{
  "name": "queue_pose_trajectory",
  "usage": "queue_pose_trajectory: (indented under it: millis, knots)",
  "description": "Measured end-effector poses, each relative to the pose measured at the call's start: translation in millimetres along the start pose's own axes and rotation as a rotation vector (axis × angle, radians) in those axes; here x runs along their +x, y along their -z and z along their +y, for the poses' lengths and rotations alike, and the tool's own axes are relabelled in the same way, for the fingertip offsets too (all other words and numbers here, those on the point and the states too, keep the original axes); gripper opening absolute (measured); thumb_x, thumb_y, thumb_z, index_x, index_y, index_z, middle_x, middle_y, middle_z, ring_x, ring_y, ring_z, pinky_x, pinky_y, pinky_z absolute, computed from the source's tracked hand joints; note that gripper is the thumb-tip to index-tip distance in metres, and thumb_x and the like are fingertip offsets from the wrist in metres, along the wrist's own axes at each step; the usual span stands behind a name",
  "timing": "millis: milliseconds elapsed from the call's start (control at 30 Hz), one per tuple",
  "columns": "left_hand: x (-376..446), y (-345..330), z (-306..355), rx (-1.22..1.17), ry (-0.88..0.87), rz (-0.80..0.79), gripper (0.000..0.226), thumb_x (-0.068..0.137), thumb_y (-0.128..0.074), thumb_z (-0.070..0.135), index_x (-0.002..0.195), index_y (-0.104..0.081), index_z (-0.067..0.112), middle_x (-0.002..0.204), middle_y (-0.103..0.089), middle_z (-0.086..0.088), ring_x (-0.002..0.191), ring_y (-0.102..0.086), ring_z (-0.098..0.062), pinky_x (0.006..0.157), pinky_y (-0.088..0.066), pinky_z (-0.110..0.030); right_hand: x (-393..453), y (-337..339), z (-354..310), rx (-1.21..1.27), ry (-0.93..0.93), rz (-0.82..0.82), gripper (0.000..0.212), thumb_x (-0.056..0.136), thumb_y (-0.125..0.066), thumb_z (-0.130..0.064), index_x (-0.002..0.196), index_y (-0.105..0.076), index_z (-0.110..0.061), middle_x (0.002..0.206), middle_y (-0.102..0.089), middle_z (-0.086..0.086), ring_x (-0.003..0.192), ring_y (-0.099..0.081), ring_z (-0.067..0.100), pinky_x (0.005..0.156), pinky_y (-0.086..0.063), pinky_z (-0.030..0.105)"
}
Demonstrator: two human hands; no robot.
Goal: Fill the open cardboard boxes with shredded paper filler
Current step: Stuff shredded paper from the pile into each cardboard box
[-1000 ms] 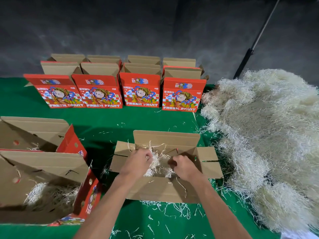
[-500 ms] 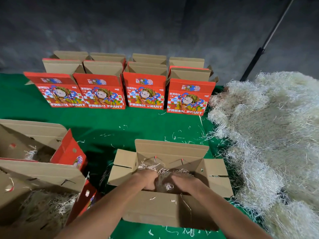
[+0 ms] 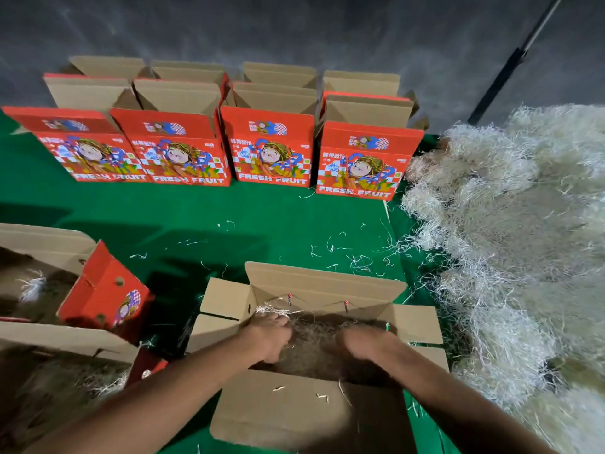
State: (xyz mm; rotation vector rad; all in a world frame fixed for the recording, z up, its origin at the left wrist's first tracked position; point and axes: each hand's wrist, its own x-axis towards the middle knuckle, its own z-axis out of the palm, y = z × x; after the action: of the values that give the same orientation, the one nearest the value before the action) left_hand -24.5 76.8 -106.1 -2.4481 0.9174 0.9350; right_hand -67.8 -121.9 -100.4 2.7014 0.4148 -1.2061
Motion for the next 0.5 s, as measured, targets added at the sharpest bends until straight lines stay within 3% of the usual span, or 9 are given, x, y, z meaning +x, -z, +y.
queue_pose_trajectory:
  millis: [67,133,200,267,300,367,433,500]
  knots:
    - [-10.0,21.3,-2.1,-0.078,-0.011,0.021,0.043,0.088,-0.069,0.020,0.129,-0.058,0.012,0.131,-0.057,-0.010,0.119,-0.056,-0.028,0.098,-0.050,-0.042,-0.1,-3.7,9.2,0.152,-0.090,0.149,0.021,0.093,-0.055,-0.012,0.110,-0.067,-0.008,0.117,-0.068,0.014,0.103,-0.066,0.029,0.084,-0.050,0.034]
    - [-17.4,36.1,5.5,-0.054,0.023,0.059,0.029,0.087,-0.070,0.012,0.116,-0.068,0.009,0.113,-0.068,-0.010,0.105,-0.064,-0.027,0.087,-0.055,-0.037,-0.9,-5.8,14.6,0.218,-0.128,0.237,0.025,0.091,-0.056,-0.006,0.113,-0.066,-0.006,0.115,-0.066,0.013,0.104,-0.064,0.029,0.090,-0.052,0.038]
    - [-21.3,43.9,22.0,-0.006,0.042,0.092,0.015,0.089,-0.063,0.000,0.102,-0.070,0.004,0.099,-0.070,-0.011,0.092,-0.066,-0.026,0.079,-0.056,-0.035,1.1,-10.2,12.3,0.212,-0.137,0.239,0.026,0.095,-0.053,-0.012,0.117,-0.066,-0.008,0.114,-0.066,0.013,0.102,-0.064,0.027,0.089,-0.051,0.035]
    - [-15.8,47.3,39.0,-0.049,-0.056,0.140,0.010,0.088,-0.060,-0.004,0.095,-0.066,0.001,0.096,-0.067,-0.014,0.086,-0.065,-0.028,0.079,-0.057,-0.038,4.8,-12.3,8.6,0.198,-0.077,0.237,0.031,0.099,-0.049,-0.032,0.114,-0.070,-0.015,0.113,-0.067,0.012,0.100,-0.063,0.025,0.089,-0.050,0.032]
    - [-10.2,46.4,45.5,-0.089,-0.140,0.160,0.014,0.088,-0.059,-0.004,0.100,-0.066,-0.001,0.099,-0.067,-0.014,0.089,-0.065,-0.029,0.083,-0.057,-0.040,10.2,-13.6,7.3,0.147,-0.034,0.246,0.035,0.101,-0.046,-0.036,0.119,-0.068,-0.017,0.119,-0.067,0.011,0.106,-0.063,0.027,0.094,-0.049,0.033]
    - [4.3,38.0,52.3,-0.120,-0.254,0.133,0.024,0.089,-0.058,-0.004,0.111,-0.064,0.000,0.112,-0.065,-0.015,0.101,-0.063,-0.030,0.092,-0.054,-0.042,14.9,-14.6,2.2,0.140,-0.044,0.177,0.033,0.104,-0.043,-0.026,0.130,-0.061,-0.017,0.131,-0.063,0.011,0.118,-0.061,0.030,0.098,-0.051,0.039]
    - [19.8,15.0,49.5,-0.116,-0.265,0.136,0.030,0.094,-0.054,-0.002,0.123,-0.060,0.003,0.129,-0.060,-0.014,0.119,-0.057,-0.028,0.104,-0.046,-0.039,18.3,-17.7,-1.3,0.142,-0.117,0.142,0.032,0.104,-0.041,-0.008,0.128,-0.061,-0.013,0.128,-0.064,0.012,0.114,-0.063,0.031,0.089,-0.056,0.042]
    - [31.7,-5.1,44.5,-0.070,-0.243,0.188,0.038,0.101,-0.045,0.004,0.138,-0.051,0.006,0.147,-0.048,-0.012,0.137,-0.043,-0.023,0.116,-0.028,-0.029,20.8,-27.0,-3.6,0.135,-0.171,0.120,0.030,0.104,-0.040,-0.008,0.123,-0.063,-0.013,0.125,-0.064,0.010,0.112,-0.063,0.028,0.087,-0.055,0.038]
